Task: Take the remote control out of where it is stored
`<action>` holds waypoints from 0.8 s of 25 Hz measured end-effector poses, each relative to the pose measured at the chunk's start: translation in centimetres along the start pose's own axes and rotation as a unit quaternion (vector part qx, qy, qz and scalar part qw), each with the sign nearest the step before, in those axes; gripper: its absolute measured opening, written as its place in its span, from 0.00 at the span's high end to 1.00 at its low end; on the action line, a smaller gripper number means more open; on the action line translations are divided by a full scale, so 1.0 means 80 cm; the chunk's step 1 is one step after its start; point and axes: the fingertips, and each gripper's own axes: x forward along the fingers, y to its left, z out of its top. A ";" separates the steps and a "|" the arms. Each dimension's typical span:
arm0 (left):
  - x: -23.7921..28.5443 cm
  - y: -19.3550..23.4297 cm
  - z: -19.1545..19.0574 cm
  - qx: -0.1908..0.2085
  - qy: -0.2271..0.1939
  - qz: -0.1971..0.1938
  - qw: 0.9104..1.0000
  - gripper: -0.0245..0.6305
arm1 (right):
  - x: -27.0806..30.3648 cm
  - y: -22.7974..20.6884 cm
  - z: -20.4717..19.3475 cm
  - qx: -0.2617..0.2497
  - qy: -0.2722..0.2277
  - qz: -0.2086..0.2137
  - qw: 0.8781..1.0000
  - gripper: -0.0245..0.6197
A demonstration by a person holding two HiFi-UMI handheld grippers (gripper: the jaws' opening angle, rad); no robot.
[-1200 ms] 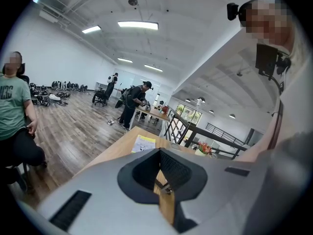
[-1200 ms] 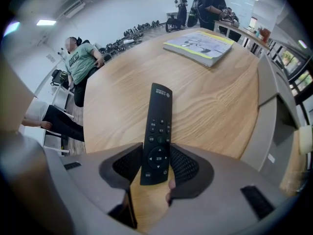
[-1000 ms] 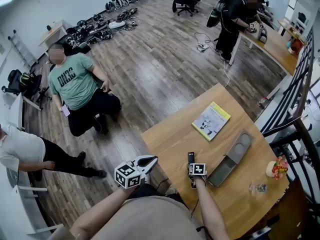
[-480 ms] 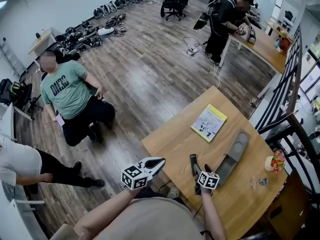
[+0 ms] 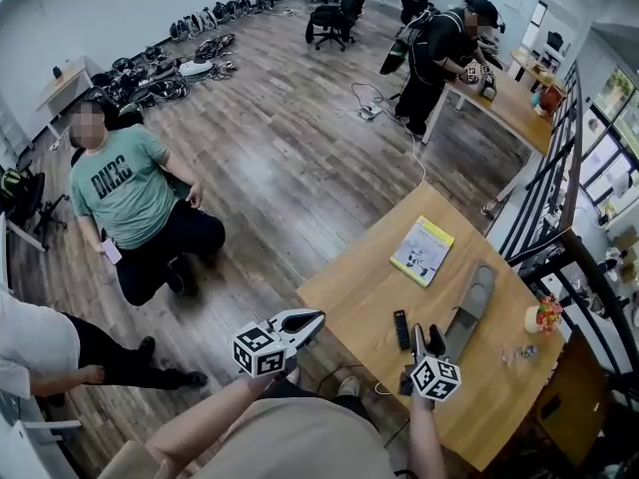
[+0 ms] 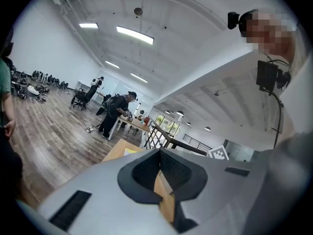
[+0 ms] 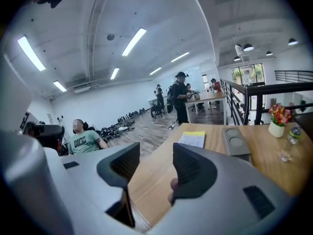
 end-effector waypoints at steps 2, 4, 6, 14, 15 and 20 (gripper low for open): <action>-0.014 0.005 0.005 -0.001 -0.004 -0.012 1.000 0.96 | -0.018 0.027 0.014 -0.010 -0.023 -0.004 1.000 0.63; -0.030 0.010 0.008 -0.004 -0.005 -0.025 1.000 0.96 | -0.040 0.056 0.023 -0.025 -0.043 -0.010 0.999 0.64; -0.045 0.010 0.008 -0.008 -0.004 -0.042 0.999 0.96 | -0.066 0.085 0.029 -0.043 -0.060 -0.018 0.997 0.64; -0.076 0.005 -0.017 -0.003 0.020 -0.083 0.996 0.96 | -0.160 0.156 0.017 -0.104 -0.091 -0.049 0.989 0.65; -0.079 0.001 -0.019 0.000 0.019 -0.085 0.996 0.96 | -0.167 0.160 0.014 -0.112 -0.093 -0.049 0.988 0.65; -0.099 -0.039 -0.035 0.011 0.010 -0.089 0.996 0.96 | -0.219 0.163 0.005 -0.118 -0.119 -0.052 0.985 0.65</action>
